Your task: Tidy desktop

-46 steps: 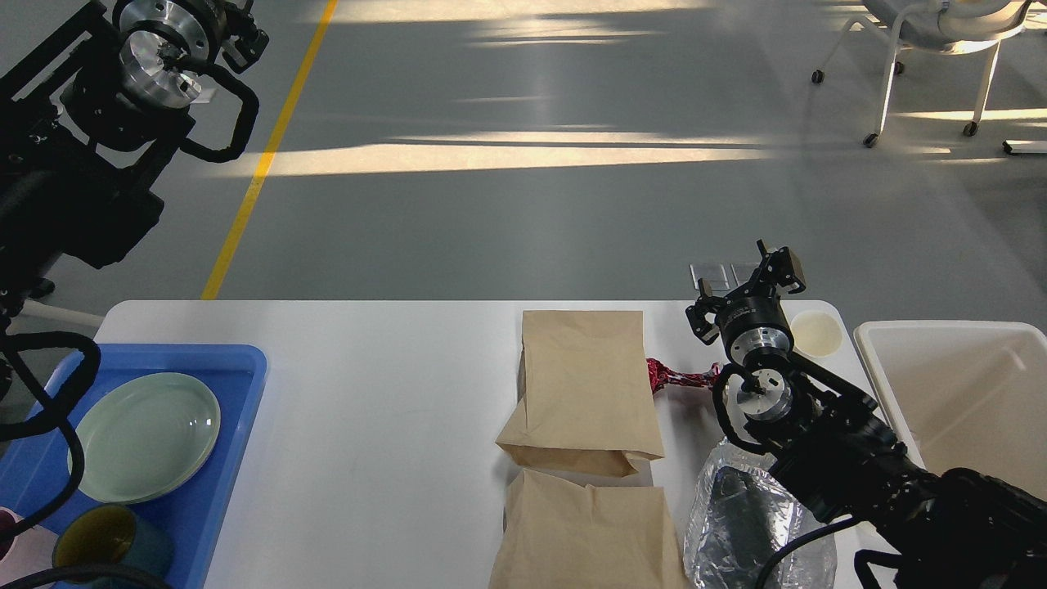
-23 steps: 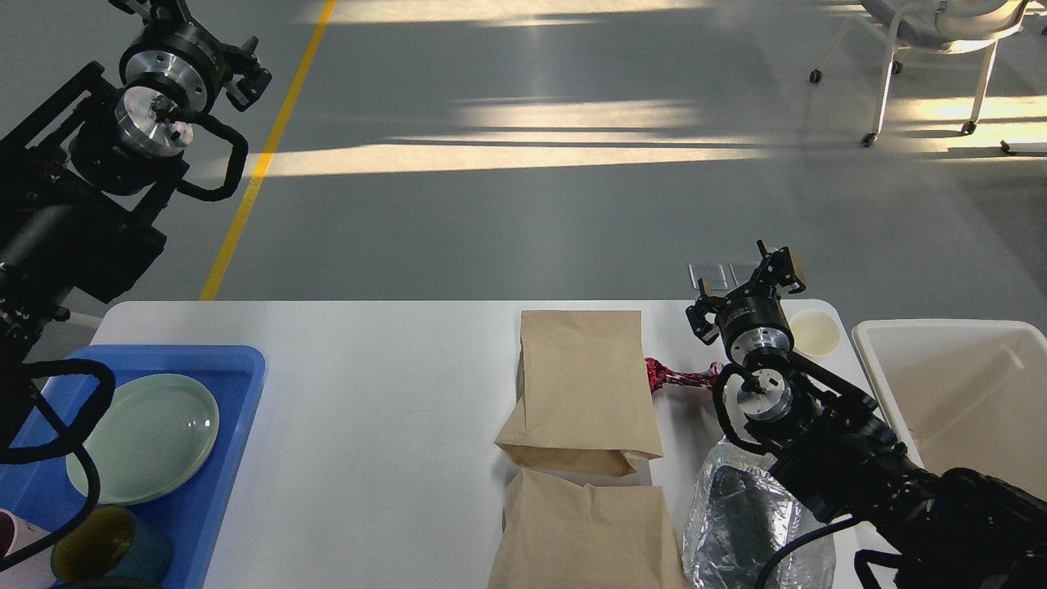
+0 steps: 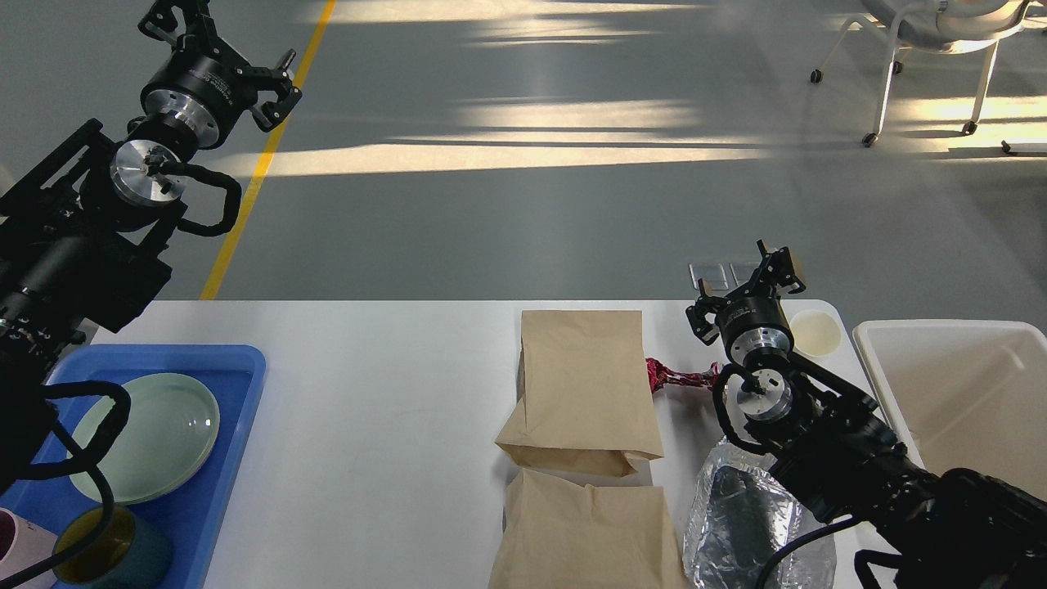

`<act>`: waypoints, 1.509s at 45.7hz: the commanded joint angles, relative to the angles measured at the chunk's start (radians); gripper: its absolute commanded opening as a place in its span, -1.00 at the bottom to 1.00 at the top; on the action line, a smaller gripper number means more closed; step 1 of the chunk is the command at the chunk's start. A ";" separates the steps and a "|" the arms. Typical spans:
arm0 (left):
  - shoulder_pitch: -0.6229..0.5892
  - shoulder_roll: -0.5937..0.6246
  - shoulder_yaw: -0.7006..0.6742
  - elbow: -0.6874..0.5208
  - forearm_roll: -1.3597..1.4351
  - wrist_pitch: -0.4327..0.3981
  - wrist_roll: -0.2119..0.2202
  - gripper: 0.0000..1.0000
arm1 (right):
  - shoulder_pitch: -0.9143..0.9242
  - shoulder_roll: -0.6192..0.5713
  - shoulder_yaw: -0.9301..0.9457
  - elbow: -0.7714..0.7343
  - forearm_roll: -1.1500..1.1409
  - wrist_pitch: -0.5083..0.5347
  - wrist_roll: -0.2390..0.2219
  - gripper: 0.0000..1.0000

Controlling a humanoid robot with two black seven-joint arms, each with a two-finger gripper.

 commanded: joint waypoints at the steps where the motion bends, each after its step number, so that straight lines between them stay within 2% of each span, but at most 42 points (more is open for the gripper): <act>1: 0.000 -0.023 0.007 0.000 0.002 0.132 0.005 0.93 | 0.000 0.000 0.000 0.000 -0.001 0.000 0.000 1.00; 6: 0.000 -0.029 0.050 0.003 0.000 0.208 0.006 0.93 | 0.000 0.000 0.000 0.000 0.001 0.000 0.000 1.00; 10: 0.000 -0.026 0.073 0.011 0.000 0.228 0.005 0.93 | 0.000 0.000 0.000 0.000 -0.001 0.000 0.000 1.00; 40: 0.002 -0.055 0.077 0.017 0.000 0.229 0.006 0.93 | 0.000 0.000 0.000 0.000 0.001 0.000 0.000 1.00; 57: 0.042 -0.073 0.070 0.029 -0.003 0.231 0.006 0.93 | 0.000 0.000 0.000 0.000 -0.001 0.000 0.000 1.00; 69: 0.089 -0.080 0.060 0.037 -0.012 0.202 0.000 0.93 | 0.000 0.000 0.000 0.000 -0.001 0.000 0.000 1.00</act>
